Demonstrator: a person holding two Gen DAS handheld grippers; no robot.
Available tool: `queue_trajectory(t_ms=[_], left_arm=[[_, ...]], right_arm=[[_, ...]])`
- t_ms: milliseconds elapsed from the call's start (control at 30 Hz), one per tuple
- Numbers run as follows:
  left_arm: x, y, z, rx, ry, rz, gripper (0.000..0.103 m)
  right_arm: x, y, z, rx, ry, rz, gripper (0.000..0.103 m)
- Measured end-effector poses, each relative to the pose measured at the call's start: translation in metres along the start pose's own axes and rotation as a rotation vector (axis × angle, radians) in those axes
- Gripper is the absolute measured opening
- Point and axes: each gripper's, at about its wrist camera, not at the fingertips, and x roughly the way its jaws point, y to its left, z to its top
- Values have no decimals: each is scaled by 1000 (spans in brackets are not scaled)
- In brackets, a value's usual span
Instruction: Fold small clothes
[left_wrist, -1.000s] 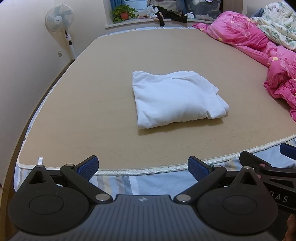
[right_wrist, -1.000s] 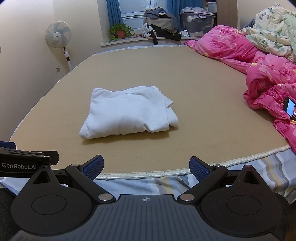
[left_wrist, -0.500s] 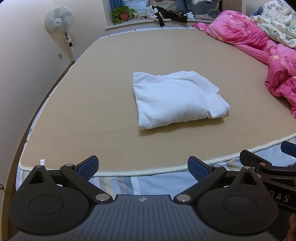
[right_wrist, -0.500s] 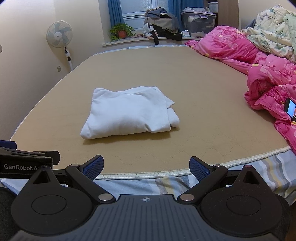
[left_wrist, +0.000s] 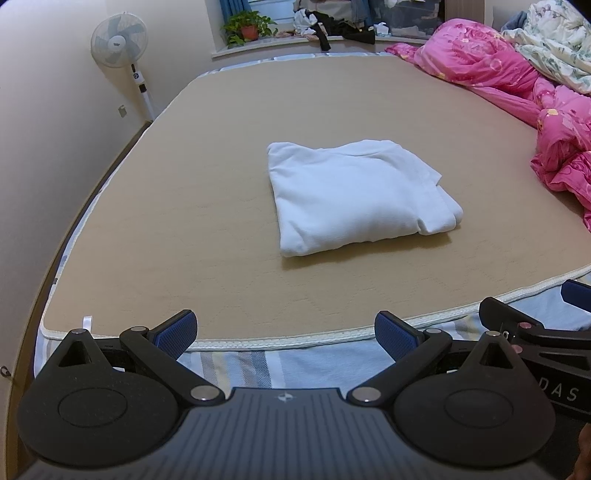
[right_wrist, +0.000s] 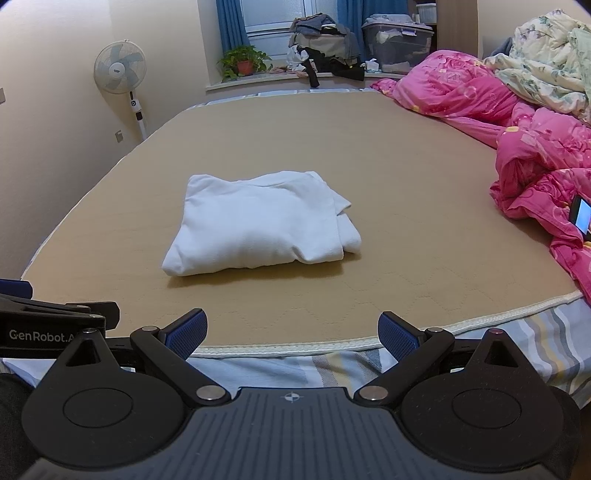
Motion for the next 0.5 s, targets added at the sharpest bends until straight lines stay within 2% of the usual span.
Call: queue_trajectory(t_ms=[500], left_arm=[[2,2,0,0,-3,6,102]], right_arm=[[1,-2,1,0,1,2,99]])
